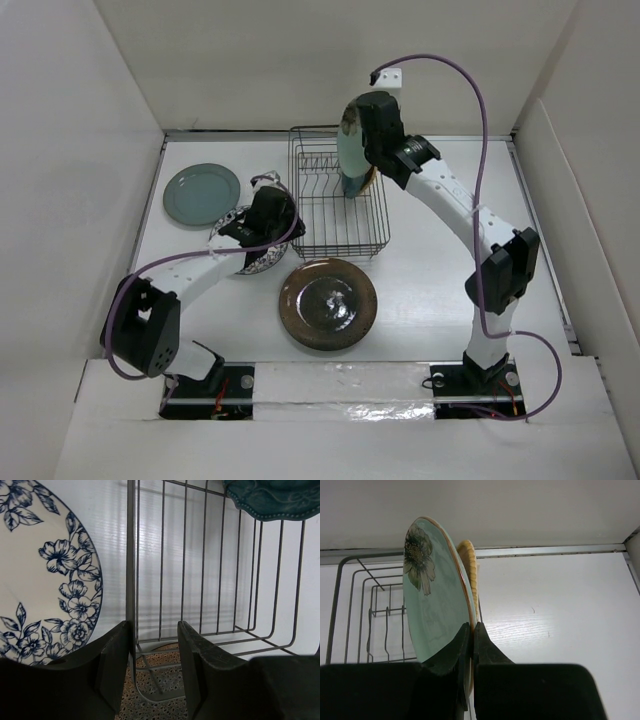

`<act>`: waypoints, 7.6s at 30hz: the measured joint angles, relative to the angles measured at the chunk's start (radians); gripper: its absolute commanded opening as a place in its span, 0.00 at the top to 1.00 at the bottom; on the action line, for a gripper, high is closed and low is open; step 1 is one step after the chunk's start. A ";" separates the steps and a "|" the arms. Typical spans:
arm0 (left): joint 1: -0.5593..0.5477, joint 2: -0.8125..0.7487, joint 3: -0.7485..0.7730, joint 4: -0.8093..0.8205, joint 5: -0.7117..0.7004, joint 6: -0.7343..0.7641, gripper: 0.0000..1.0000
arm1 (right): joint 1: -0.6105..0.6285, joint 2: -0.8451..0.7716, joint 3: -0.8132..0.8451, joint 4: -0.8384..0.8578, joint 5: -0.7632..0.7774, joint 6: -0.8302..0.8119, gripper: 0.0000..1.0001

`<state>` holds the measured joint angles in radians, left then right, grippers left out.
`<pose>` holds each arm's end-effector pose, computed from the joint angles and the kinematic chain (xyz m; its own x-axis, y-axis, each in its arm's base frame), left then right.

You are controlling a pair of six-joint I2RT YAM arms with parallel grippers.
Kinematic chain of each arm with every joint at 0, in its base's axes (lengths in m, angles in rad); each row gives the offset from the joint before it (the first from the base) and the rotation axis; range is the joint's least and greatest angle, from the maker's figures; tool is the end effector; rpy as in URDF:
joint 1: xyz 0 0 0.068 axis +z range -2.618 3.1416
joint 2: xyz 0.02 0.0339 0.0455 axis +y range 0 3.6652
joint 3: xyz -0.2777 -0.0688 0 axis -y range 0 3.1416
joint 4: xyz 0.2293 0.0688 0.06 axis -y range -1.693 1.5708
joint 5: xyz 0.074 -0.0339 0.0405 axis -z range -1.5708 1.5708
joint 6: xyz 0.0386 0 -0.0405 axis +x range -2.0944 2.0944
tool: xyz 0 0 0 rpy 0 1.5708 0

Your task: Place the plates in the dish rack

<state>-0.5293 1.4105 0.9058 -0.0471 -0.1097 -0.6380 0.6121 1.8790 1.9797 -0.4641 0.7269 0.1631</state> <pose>0.2620 -0.1484 0.2704 -0.6145 -0.3264 -0.7182 0.0690 0.8847 -0.4611 0.3605 0.2218 0.4243 -0.2742 -0.0443 -0.9606 0.1252 0.9888 -0.0813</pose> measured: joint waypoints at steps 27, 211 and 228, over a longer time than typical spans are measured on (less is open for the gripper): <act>-0.029 -0.144 0.122 -0.041 -0.050 0.043 0.25 | 0.048 0.109 0.023 0.081 0.137 -0.249 1.00; 0.615 -0.521 -0.155 0.291 0.723 -0.257 1.00 | 0.036 -0.280 -0.793 0.768 -1.011 0.422 0.23; 0.610 -0.496 -0.276 0.333 0.775 -0.243 0.33 | 0.024 -0.282 -0.917 1.077 -1.037 0.599 1.00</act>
<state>0.0807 0.9142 0.6296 0.2863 0.6655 -0.8806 0.6365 1.5974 1.0626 0.6132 -0.3099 0.7624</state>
